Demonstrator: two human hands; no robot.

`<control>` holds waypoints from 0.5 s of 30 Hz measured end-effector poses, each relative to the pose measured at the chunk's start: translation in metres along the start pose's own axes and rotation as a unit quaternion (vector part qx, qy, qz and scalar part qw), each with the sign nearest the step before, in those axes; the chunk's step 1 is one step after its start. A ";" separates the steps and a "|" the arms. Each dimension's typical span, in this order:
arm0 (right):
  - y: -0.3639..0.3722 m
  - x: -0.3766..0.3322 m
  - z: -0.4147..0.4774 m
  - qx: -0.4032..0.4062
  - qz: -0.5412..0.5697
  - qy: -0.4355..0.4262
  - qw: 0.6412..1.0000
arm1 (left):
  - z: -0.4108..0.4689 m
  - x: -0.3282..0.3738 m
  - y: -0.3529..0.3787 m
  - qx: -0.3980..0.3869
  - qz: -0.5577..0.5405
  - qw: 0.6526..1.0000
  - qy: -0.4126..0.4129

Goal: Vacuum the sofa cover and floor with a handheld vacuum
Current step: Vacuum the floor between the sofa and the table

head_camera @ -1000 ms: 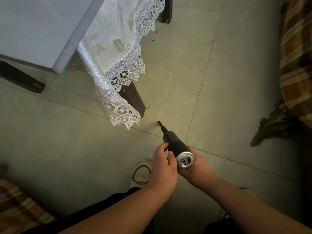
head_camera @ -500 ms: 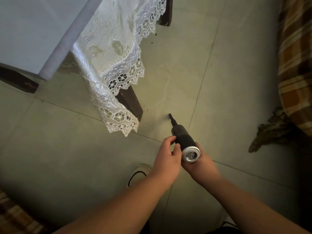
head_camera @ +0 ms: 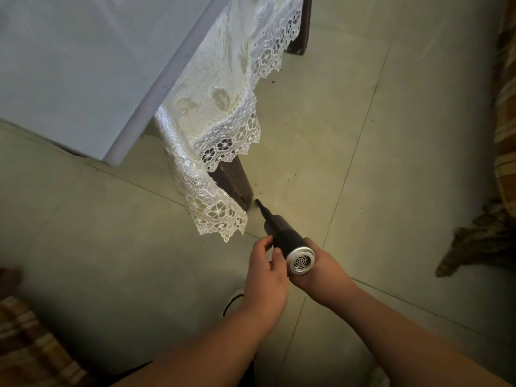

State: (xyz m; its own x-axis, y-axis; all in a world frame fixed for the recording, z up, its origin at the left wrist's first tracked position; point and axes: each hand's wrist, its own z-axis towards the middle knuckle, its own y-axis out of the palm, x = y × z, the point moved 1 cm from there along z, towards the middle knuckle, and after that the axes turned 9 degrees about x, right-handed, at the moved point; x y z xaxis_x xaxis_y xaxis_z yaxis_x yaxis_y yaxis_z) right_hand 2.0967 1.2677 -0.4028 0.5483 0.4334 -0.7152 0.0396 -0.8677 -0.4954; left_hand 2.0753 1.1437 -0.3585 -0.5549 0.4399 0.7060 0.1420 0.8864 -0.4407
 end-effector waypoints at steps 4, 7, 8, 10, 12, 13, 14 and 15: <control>0.001 0.002 0.009 0.013 0.016 -0.004 1.000 | 0.010 0.007 0.004 0.006 0.013 1.000 0.016; 0.005 0.002 0.011 0.026 0.021 0.002 0.999 | 0.015 0.007 0.006 0.009 0.005 1.000 0.020; 0.006 0.002 0.011 0.027 0.023 0.006 0.999 | 0.016 0.006 0.006 0.010 0.002 1.000 0.022; 0.009 0.002 0.012 0.025 0.030 0.008 0.999 | 0.018 0.003 0.004 0.013 0.001 1.000 0.023; 0.009 0.001 0.012 0.017 0.037 0.009 0.999 | 0.018 0.000 0.005 0.015 -0.006 1.000 0.024; 0.009 0.001 0.012 0.014 0.036 0.009 0.999 | 0.018 -0.001 0.005 0.014 -0.009 1.000 0.025; 0.008 0.001 0.012 0.016 0.032 0.010 0.999 | 0.019 -0.001 0.006 0.012 -0.013 1.000 0.025; 0.006 0.001 0.012 0.023 0.028 0.011 0.999 | 0.021 -0.001 0.007 0.007 -0.015 1.000 0.027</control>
State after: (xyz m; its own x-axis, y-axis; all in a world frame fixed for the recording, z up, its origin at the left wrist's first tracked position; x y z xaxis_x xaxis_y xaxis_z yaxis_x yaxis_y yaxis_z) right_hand 2.0875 1.2652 -0.4121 0.5671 0.3793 -0.7311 -0.0295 -0.8778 -0.4782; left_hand 2.0598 1.1467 -0.3738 -0.5144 0.4210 0.7471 0.1146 0.8971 -0.4267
